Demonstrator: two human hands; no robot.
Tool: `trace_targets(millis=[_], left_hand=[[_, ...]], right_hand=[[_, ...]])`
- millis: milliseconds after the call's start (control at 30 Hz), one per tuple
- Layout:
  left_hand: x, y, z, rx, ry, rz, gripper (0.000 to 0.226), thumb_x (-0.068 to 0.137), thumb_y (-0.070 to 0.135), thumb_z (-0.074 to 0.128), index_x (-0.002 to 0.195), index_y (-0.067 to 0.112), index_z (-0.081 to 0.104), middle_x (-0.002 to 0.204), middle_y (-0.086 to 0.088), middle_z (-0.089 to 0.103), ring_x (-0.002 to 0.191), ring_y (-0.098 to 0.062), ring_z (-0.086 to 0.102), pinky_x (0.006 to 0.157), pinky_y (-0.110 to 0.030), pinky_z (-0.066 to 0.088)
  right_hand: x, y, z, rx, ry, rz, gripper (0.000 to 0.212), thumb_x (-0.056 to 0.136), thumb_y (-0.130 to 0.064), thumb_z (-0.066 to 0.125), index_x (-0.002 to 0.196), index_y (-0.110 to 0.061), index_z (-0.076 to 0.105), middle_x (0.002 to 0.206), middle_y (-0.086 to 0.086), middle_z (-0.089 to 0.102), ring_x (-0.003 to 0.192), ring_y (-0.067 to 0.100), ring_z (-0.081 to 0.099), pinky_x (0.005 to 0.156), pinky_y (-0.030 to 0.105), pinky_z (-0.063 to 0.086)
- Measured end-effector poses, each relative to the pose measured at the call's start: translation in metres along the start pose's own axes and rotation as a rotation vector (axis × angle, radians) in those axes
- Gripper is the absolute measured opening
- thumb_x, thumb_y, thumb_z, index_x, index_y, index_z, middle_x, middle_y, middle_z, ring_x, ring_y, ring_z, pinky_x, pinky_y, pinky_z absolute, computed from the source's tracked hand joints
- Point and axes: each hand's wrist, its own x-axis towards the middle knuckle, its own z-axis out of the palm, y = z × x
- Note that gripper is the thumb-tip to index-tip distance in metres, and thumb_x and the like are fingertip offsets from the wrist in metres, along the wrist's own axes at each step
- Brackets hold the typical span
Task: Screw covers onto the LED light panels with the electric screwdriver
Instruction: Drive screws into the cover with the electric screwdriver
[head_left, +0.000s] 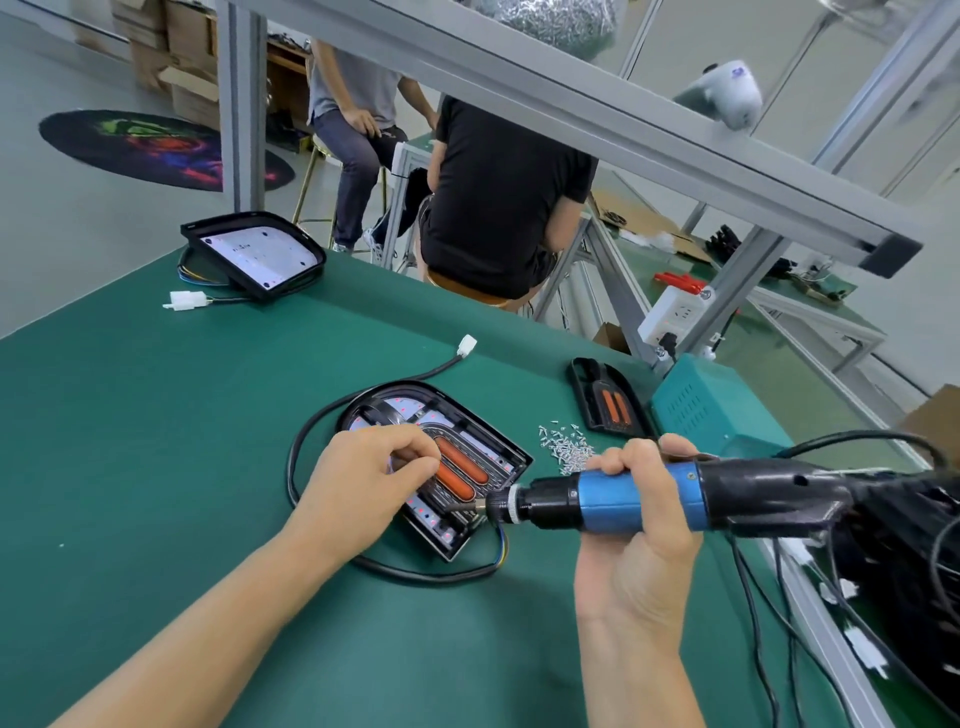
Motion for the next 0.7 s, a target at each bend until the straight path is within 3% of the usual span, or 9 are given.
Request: trace_targets(millis=[100,167,233,333,433,600,700], left_hand=[[0.009,0.014,0.004,-0.066,-0.037,0.013,0.019,0.083,0.0,0.065,0.069,0.013,0.069,0.06,0.017,0.067,0.048,0.003,0.056,0.055,-0.004,0.038],[0.018,0.025,0.01,-0.13,-0.095,-0.006,0.018,0.084,-0.001,0.063,0.071,0.011,0.068,0.065,0.001,0.07,0.048,-0.004,0.064,0.051,-0.008,0.043],[0.031,0.035,0.021,-0.123,-0.095,-0.001,0.016,0.083,0.0,0.065,0.073,0.013,0.069,0.068,-0.003,0.069,0.05,-0.005,0.063,0.047,-0.012,0.046],[0.053,0.049,0.044,0.035,-0.127,0.079,0.012,0.08,0.008,0.07,0.077,0.019,0.073,0.073,0.002,0.072,0.063,-0.011,0.063,0.062,-0.021,0.051],[0.075,0.058,0.072,0.166,-0.243,0.125,0.01,0.08,0.008,0.071,0.086,0.016,0.076,0.081,-0.002,0.073,0.072,-0.012,0.063,0.075,-0.021,0.048],[0.102,0.059,0.115,0.534,-0.42,0.14,0.02,0.084,0.002,0.061,0.094,0.015,0.074,0.096,-0.004,0.073,0.09,-0.022,0.066,0.082,-0.028,0.051],[0.107,0.057,0.132,0.764,-0.468,0.161,0.019,0.083,-0.003,0.054,0.088,0.009,0.069,0.098,-0.009,0.07,0.089,-0.029,0.063,0.078,-0.035,0.051]], right_hand=[[0.004,-0.009,-0.013,0.058,0.057,-0.055,0.027,0.076,-0.004,0.063,0.092,-0.023,0.053,0.063,-0.007,0.055,0.058,0.009,0.056,0.065,0.02,0.051],[0.006,-0.016,-0.022,0.09,0.086,-0.069,0.028,0.078,0.0,0.064,0.091,-0.024,0.055,0.066,-0.007,0.054,0.058,0.008,0.056,0.066,0.02,0.052],[0.008,-0.023,-0.031,0.075,0.128,-0.094,0.026,0.084,0.0,0.058,0.091,-0.024,0.055,0.067,-0.008,0.053,0.059,0.008,0.055,0.067,0.02,0.052],[0.01,-0.031,-0.043,0.058,0.196,-0.12,0.027,0.09,0.003,0.052,0.09,-0.024,0.054,0.065,-0.009,0.052,0.059,0.008,0.054,0.068,0.019,0.052],[0.013,-0.034,-0.054,0.048,0.231,-0.131,0.026,0.09,0.001,0.051,0.09,-0.025,0.052,0.062,-0.009,0.052,0.057,0.007,0.054,0.066,0.018,0.052],[0.018,-0.04,-0.071,0.025,0.28,-0.166,0.028,0.091,0.004,0.051,0.09,-0.024,0.053,0.059,-0.009,0.054,0.057,0.008,0.055,0.067,0.02,0.053],[0.023,-0.045,-0.08,0.016,0.308,-0.185,0.028,0.09,0.005,0.052,0.089,-0.023,0.054,0.061,-0.008,0.054,0.057,0.009,0.054,0.068,0.021,0.053]])
